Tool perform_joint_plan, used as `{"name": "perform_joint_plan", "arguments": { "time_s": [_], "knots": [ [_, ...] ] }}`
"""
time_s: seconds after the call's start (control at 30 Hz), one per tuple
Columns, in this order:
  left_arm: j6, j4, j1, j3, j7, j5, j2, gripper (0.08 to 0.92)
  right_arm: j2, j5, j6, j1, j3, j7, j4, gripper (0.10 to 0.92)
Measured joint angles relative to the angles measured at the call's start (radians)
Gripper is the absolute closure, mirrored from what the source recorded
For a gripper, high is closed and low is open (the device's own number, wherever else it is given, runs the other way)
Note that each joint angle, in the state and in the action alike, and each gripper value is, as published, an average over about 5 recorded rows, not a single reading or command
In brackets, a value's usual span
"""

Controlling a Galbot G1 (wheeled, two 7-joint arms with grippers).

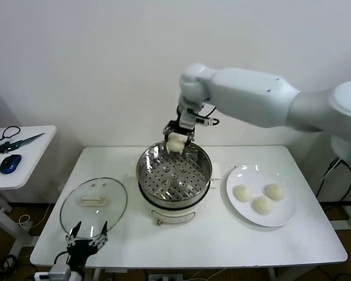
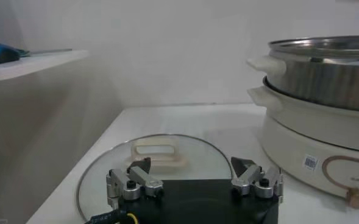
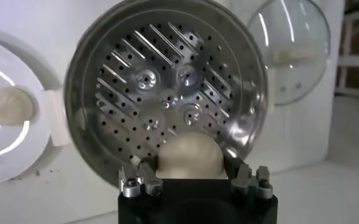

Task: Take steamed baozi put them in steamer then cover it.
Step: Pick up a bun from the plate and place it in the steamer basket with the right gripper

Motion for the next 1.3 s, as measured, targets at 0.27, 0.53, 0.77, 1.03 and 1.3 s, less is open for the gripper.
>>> {"name": "perform_joint_plan", "arguments": {
  "time_s": [0.27, 0.53, 0.77, 1.03, 1.3],
  "knots": [
    [0.0, 0.006, -0.003, 0.003, -0.001, 0.0, -0.001, 0.177, 0.045, -0.108, 0.035, -0.1, 0.047, 0.018, -0.09, 0.321],
    [-0.003, 0.018, -0.008, 0.003, -0.003, 0.0, -0.003, 0.177, 0.087, -0.176, 0.06, -0.169, 0.094, 0.032, -0.179, 0.321],
    [-0.006, 0.022, -0.012, 0.003, -0.011, -0.001, -0.003, 0.177, 0.108, -0.201, 0.076, -0.194, 0.113, 0.03, -0.227, 0.305],
    [-0.005, 0.023, -0.015, 0.004, -0.014, -0.002, -0.004, 0.177, 0.109, -0.18, 0.086, -0.194, 0.113, 0.018, -0.237, 0.204],
    [0.001, 0.016, -0.014, 0.004, -0.014, -0.002, -0.006, 0.177, 0.06, 0.012, 0.052, -0.09, 0.05, -0.027, -0.181, 0.202]
  ]
}}
